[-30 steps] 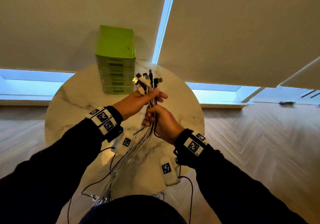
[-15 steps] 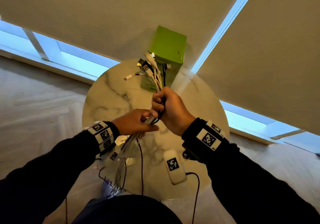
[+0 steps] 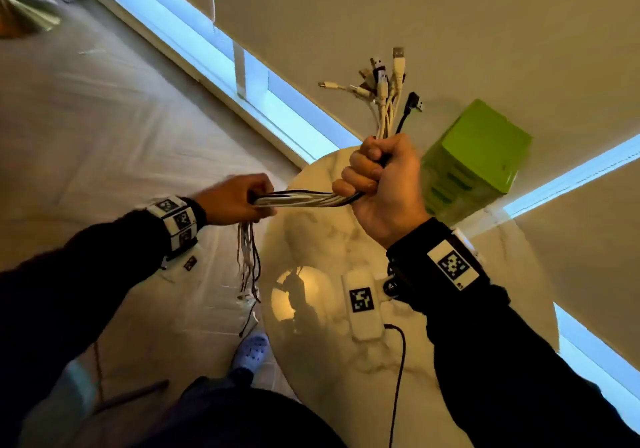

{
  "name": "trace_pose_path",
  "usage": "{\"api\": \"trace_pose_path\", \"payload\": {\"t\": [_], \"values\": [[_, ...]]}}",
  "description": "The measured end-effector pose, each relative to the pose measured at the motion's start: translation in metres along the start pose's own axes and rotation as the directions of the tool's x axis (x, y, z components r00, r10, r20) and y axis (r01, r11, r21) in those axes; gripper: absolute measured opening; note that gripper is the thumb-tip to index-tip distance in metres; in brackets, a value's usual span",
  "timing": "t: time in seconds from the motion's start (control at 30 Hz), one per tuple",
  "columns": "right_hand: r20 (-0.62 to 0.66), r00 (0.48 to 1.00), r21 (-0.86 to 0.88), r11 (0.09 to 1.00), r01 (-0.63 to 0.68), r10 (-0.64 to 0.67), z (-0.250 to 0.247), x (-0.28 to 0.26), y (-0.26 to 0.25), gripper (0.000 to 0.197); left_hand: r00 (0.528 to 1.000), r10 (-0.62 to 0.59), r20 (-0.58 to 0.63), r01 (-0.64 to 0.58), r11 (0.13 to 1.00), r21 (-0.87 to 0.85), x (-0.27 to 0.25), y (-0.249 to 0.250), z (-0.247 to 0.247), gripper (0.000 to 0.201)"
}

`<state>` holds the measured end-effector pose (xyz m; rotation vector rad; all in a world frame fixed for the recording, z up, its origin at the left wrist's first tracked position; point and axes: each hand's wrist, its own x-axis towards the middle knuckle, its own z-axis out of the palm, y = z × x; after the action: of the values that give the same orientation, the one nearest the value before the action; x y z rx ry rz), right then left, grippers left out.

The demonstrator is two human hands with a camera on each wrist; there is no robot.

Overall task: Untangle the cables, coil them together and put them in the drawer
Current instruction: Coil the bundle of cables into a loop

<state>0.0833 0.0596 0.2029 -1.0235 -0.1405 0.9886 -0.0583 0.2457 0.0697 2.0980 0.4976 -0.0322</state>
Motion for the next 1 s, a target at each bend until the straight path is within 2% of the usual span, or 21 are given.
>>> {"api": "trace_pose_path", "payload": {"t": [0.07,0.1,0.17,0.23,0.3,0.37,0.5,0.6,0.67,0.73,0.77,0.83,0.9,0.93,1.0], "values": [[0.012,0.999,0.006,0.999,-0.045,0.045,0.014,0.007,0.013,0.026,0.968,0.068,-0.243,-0.026,0.985,0.173,0.009,-0.006,-0.040,0.029],[0.018,0.998,0.013,0.998,-0.054,0.054,0.020,0.009,0.017,0.026,0.942,0.107,-0.318,-0.030,0.971,0.237,0.015,-0.009,-0.052,0.033],[0.051,0.997,0.020,0.998,-0.061,0.060,0.034,0.016,0.020,0.026,0.889,0.145,-0.434,-0.003,0.950,0.311,0.022,-0.022,-0.066,0.036],[0.081,0.995,0.016,0.998,-0.054,0.053,0.042,0.021,0.017,0.025,0.871,0.134,-0.473,0.014,0.955,0.297,0.027,-0.039,-0.064,0.030],[0.089,0.995,-0.019,0.999,-0.046,0.047,0.044,0.024,0.011,0.025,0.912,0.089,-0.401,0.024,0.963,0.270,0.029,-0.058,-0.043,0.018],[0.091,0.995,-0.071,0.996,-0.044,0.051,0.044,0.027,0.006,0.021,0.946,0.076,-0.316,0.010,0.965,0.262,0.029,-0.077,-0.013,0.018],[0.045,0.999,-0.211,0.977,-0.015,0.025,0.031,0.035,-0.005,0.024,0.979,0.089,-0.181,-0.060,0.985,0.159,0.026,-0.103,0.045,0.018],[-0.012,0.999,-0.361,0.932,0.039,-0.047,0.010,0.041,-0.014,0.024,0.995,0.099,-0.024,-0.097,0.992,0.086,0.020,-0.103,0.073,0.013],[-0.056,0.994,-0.450,0.891,0.055,-0.090,-0.008,0.043,-0.018,0.025,0.980,0.062,0.187,-0.073,0.996,0.051,0.017,-0.093,0.082,0.018],[-0.103,0.987,-0.516,0.855,0.053,-0.123,-0.026,0.042,-0.018,0.027,0.928,0.012,0.374,-0.012,1.000,-0.003,0.015,-0.085,0.083,0.041],[-0.115,0.985,-0.530,0.847,0.046,-0.125,-0.034,0.041,-0.016,0.028,0.906,-0.004,0.424,0.019,0.999,-0.032,0.015,-0.082,0.079,0.057],[-0.127,0.985,-0.534,0.845,0.034,-0.120,-0.050,0.036,-0.013,0.027,0.902,0.009,0.431,0.006,0.999,-0.034,0.020,-0.072,0.068,0.086],[-0.127,0.986,-0.539,0.842,0.022,-0.107,-0.062,0.029,-0.010,0.030,0.932,0.080,0.353,-0.057,0.996,-0.074,0.029,-0.052,0.053,0.098],[-0.125,0.987,-0.545,0.838,0.013,-0.096,-0.066,0.026,-0.008,0.032,0.940,0.136,0.314,-0.095,0.985,-0.144,0.034,-0.036,0.046,0.102],[-0.112,0.991,-0.553,0.833,0.000,-0.075,-0.071,0.018,-0.008,0.033,0.918,0.249,0.307,-0.144,0.934,-0.328,0.045,0.006,0.040,0.111]]}}
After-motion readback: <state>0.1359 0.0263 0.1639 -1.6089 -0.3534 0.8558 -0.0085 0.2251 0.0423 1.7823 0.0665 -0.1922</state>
